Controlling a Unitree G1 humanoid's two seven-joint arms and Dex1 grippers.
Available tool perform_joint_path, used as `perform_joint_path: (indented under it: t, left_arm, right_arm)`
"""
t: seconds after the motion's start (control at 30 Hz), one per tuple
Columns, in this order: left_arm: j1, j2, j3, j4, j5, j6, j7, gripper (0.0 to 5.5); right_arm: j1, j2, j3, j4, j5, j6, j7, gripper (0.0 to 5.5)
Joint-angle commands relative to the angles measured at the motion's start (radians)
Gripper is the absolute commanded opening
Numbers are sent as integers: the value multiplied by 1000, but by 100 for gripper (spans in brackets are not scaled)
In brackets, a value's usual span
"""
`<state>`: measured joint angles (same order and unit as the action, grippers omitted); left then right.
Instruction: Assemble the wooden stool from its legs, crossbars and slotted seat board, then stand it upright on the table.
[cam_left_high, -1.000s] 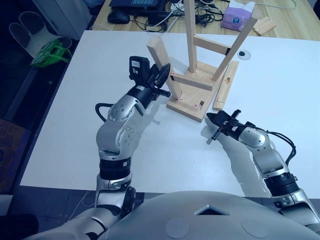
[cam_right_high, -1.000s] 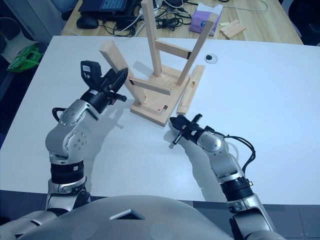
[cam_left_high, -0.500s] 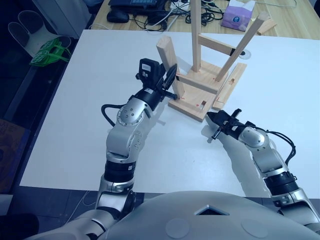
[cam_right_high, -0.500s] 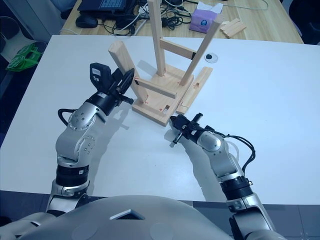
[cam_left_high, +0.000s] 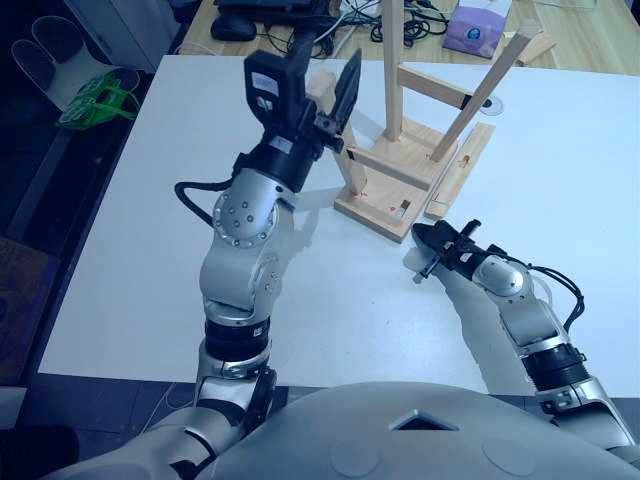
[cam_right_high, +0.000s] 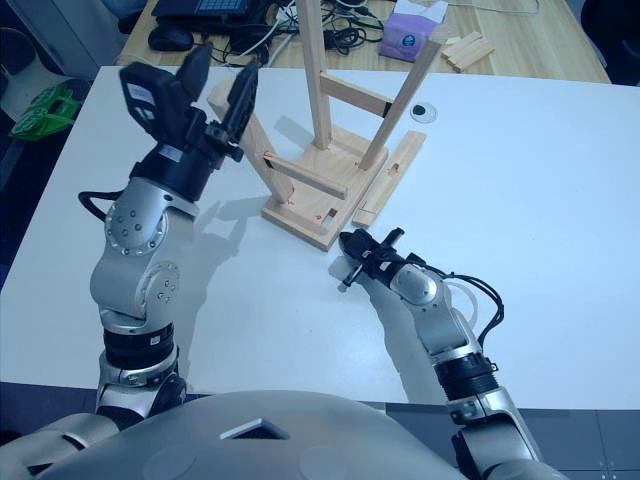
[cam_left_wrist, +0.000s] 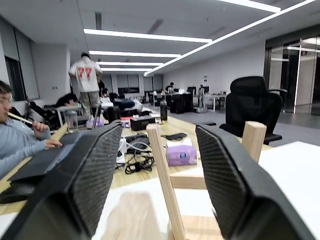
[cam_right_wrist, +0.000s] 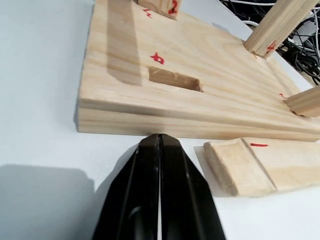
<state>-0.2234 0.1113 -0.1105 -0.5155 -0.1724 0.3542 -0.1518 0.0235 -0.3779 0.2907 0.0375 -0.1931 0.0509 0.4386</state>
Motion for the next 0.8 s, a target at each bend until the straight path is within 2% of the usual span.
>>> perform_joint_path:
  t: [0.03,0.17,0.33,0.4,0.47,0.63,0.8]
  left_arm:
    - [64,20,28,-40,27,-140,-20,272]
    - [96,15,60,-34,80,-248,16,272]
    - [74,20,232,-9,135,-314,139,272]
    - [79,20,347,43,124,-311,207,277]
    - [120,8,412,113,109,-317,239,277]
    - [257,-42,396,315,88,-369,203,277]
    - [276,-74,264,608,138,-485,126,277]
  right_arm:
    - [-25,49,-57,-22,4,23,-92,0]
    - [-82,101,-125,-49,45,78,-146,0]
    - [-95,135,-194,-79,85,150,-184,0]
    - [-91,149,-211,-70,101,172,-194,28]
    - [-83,161,-220,-67,115,194,-203,64]
    - [-85,172,-243,-50,140,235,-210,142]
    - [-157,225,-229,16,189,287,-190,233]
